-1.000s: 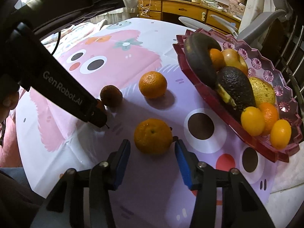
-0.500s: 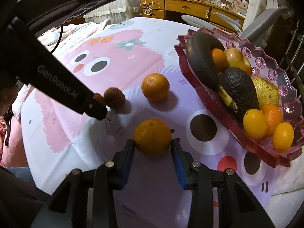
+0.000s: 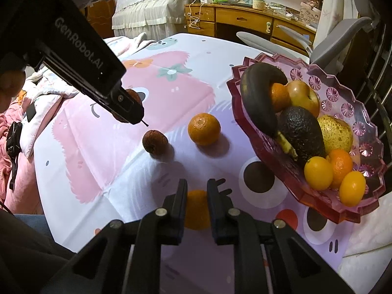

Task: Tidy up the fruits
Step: 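Grasp a brown lychee with the left tool while the right tool grasps a small orange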

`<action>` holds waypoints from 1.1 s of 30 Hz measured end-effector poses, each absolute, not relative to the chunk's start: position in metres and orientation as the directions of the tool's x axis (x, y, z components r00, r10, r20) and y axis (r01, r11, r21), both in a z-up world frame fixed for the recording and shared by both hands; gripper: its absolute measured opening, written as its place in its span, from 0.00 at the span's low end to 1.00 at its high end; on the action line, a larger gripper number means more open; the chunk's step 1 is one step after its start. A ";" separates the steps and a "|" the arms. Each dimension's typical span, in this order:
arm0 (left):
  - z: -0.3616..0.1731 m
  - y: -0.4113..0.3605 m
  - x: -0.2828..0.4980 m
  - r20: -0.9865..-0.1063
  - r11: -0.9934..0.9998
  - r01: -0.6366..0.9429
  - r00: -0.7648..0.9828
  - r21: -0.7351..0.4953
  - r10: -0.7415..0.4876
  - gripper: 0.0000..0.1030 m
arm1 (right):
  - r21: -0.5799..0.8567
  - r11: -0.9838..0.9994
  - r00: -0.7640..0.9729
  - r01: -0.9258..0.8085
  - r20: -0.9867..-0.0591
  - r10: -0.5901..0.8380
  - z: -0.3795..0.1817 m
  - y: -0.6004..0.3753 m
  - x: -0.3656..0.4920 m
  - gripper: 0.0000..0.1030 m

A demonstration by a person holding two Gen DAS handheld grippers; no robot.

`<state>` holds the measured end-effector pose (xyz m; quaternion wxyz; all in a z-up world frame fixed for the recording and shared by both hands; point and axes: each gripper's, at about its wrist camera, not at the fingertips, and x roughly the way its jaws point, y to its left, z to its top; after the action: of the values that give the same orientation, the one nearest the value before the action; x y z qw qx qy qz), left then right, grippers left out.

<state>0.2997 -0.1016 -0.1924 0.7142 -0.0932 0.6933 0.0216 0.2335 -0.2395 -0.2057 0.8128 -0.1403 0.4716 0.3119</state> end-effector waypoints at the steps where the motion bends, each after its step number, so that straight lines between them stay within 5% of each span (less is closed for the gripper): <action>1: -0.192 -0.101 0.299 -0.995 0.982 -0.159 0.037 -0.102 -0.098 0.27 | 0.066 0.768 0.360 -0.637 -0.855 0.372 -0.207 -0.239 0.234 0.23; 3: -0.191 -0.099 0.293 -0.994 0.982 -0.156 0.039 -0.106 -0.101 0.27 | 0.070 0.776 0.349 -0.627 -0.865 0.360 -0.210 -0.239 0.233 0.39; 5: -0.194 -0.097 0.295 -0.994 0.983 -0.150 0.040 -0.109 -0.104 0.27 | 0.081 0.778 0.339 -0.623 -0.868 0.362 -0.212 -0.240 0.230 0.43; 33: -0.166 -0.086 0.318 -0.985 0.982 -0.132 0.125 -0.137 -0.121 0.27 | 0.250 0.758 0.147 -0.602 -0.899 0.413 -0.220 -0.241 0.236 0.36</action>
<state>0.3176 -0.0861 -0.1661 0.7438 -0.0953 0.6615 0.0036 0.2358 -0.2405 -0.2199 0.7525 -0.0847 0.5594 0.3372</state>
